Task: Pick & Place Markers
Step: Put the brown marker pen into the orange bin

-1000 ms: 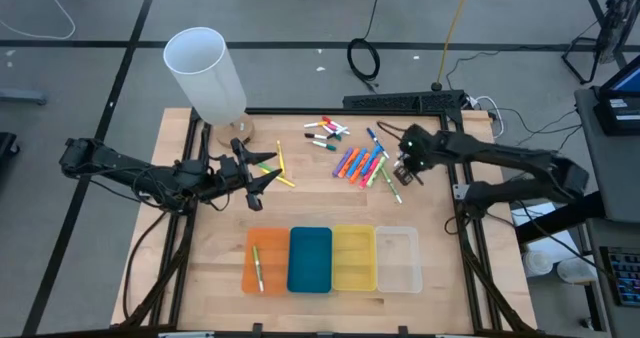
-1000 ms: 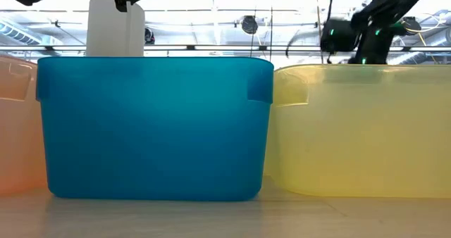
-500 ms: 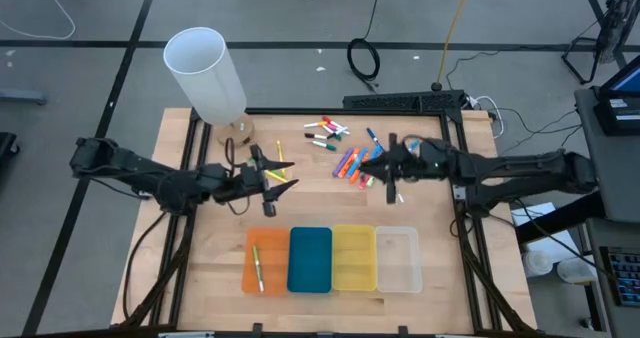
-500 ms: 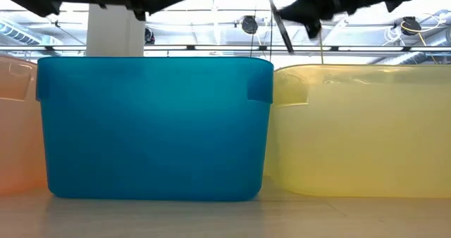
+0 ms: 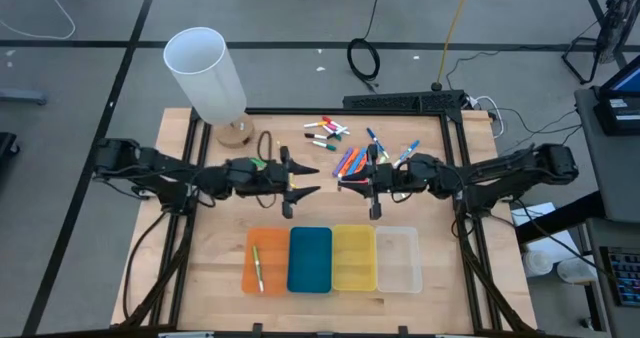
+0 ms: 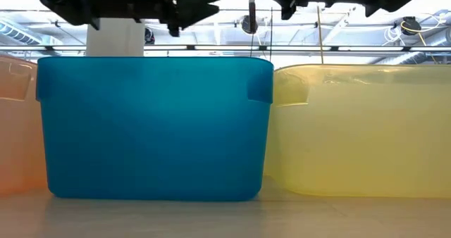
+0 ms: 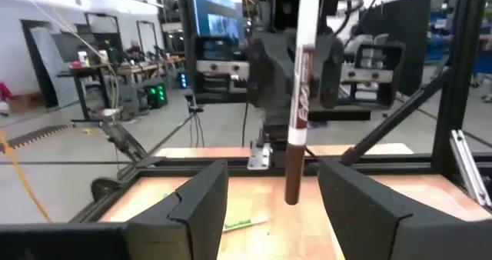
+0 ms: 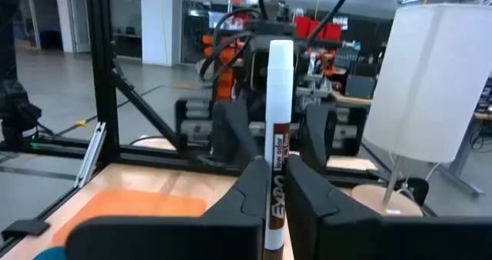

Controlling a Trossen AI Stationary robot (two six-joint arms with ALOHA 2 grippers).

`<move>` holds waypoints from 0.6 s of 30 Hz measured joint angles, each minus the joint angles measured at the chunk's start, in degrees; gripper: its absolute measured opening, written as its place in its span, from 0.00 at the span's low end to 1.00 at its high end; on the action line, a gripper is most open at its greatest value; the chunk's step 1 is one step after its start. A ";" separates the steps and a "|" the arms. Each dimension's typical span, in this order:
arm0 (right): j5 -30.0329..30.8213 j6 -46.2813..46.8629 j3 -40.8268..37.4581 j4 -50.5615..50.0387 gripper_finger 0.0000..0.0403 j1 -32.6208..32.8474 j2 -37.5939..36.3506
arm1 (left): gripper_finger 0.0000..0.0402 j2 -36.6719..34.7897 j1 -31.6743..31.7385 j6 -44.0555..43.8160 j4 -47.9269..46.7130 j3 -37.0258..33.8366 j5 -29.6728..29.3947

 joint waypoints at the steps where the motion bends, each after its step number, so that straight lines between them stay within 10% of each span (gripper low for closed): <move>1: 0.00 -0.22 0.00 0.51 0.03 0.00 0.30 | 0.52 1.09 0.00 -0.03 -0.07 0.96 0.52; 18: -0.20 0.07 0.02 1.00 0.03 0.00 0.74 | 0.52 14.57 0.00 -0.34 0.00 13.08 5.19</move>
